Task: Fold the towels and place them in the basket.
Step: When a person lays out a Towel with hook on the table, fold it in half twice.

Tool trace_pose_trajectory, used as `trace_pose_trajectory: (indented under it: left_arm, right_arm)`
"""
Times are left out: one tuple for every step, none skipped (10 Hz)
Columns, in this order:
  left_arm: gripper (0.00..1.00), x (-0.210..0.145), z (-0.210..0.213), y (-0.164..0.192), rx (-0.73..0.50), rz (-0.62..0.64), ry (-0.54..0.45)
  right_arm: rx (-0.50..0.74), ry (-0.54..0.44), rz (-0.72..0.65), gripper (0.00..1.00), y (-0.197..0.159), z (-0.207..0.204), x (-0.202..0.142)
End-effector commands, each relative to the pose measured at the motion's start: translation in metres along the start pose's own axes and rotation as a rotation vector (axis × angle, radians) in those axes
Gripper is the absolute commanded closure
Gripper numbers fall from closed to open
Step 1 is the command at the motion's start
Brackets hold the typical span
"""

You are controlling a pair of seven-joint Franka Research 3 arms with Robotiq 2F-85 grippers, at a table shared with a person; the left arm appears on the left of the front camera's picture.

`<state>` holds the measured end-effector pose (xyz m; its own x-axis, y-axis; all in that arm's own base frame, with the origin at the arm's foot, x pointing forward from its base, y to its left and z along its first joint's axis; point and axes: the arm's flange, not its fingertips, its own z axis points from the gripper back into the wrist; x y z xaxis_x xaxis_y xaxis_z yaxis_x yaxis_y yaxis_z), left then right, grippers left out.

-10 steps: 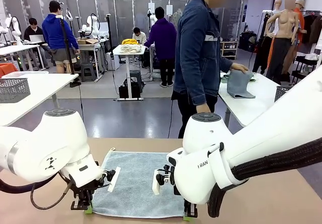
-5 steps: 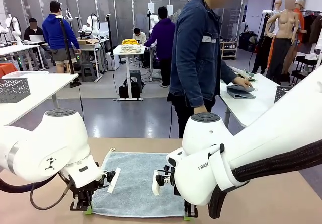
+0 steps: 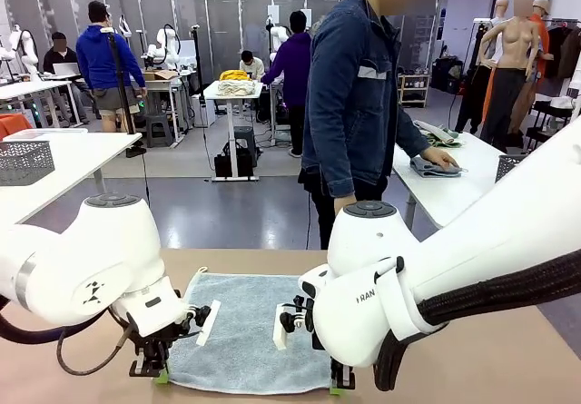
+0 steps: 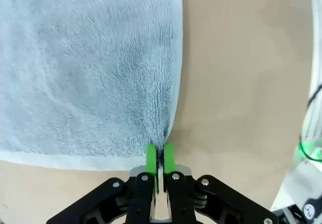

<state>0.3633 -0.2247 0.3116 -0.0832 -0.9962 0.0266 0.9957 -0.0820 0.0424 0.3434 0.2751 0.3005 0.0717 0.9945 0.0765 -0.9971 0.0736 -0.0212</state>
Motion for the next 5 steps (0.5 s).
trace_pose_trajectory:
  left_arm:
    - [0.93, 0.013, 0.023, 0.008, 0.01, -0.044, 0.036]
    - [0.93, 0.018, 0.034, 0.014, 0.038, -0.052, 0.043]
    - [0.93, 0.02, 0.045, 0.018, 0.067, -0.05, 0.041]
    - [0.93, 0.024, 0.058, 0.021, 0.095, -0.053, 0.05]
    - [0.93, 0.025, 0.069, 0.023, 0.115, -0.053, 0.051]
  right_arm:
    - [-0.018, 0.018, 0.036, 0.93, -0.007, 0.017, 0.008]
    - [-0.024, 0.03, 0.042, 0.93, -0.013, 0.025, 0.012]
    - [-0.037, 0.04, 0.053, 0.93, -0.018, 0.034, 0.018]
    - [-0.059, 0.06, 0.059, 0.93, -0.022, 0.046, 0.024]
    - [-0.061, 0.07, 0.066, 0.93, -0.026, 0.055, 0.029]
